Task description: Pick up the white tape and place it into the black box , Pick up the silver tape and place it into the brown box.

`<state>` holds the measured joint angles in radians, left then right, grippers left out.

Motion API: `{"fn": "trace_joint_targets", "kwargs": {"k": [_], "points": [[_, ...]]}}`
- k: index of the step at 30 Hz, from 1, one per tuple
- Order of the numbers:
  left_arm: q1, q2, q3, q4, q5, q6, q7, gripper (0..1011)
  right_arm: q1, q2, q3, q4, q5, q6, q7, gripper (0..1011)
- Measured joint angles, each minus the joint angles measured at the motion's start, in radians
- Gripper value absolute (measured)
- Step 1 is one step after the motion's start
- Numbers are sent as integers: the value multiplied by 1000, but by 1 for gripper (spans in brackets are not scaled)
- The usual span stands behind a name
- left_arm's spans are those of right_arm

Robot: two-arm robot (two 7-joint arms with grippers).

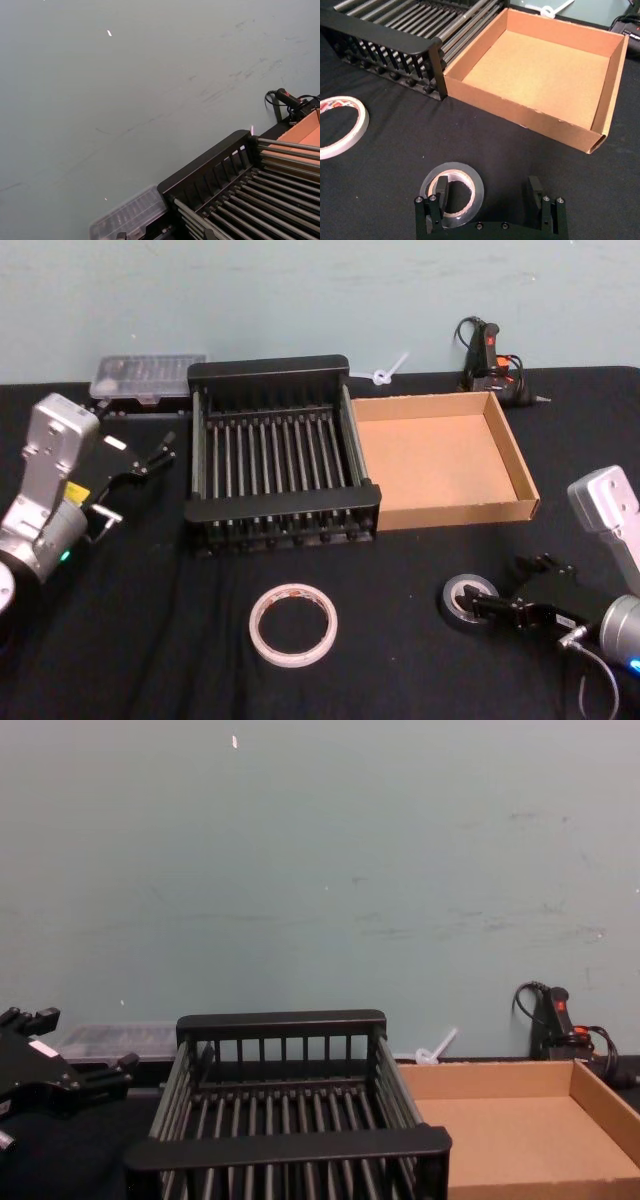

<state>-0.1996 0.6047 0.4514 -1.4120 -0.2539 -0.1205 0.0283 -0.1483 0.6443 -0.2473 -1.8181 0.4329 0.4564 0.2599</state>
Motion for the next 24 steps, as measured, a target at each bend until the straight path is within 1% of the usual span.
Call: {"fn": "trace_joint_targets", "kwargs": {"k": [5,11,21,24], "points": [[0,0,0,0,0,0,0,1001,4,-9,-2,4,-16,24,1,1003],[0,0,0,0,0,0,0,1001,10,-23,1,11,-29,40,3,1003],[0,0,0,0,0,0,0,1001,19,-46,8,25,-43,52,11,1002],[0,0,0,0,0,0,0,1001,20,-46,8,26,-43,52,11,1002]]}}
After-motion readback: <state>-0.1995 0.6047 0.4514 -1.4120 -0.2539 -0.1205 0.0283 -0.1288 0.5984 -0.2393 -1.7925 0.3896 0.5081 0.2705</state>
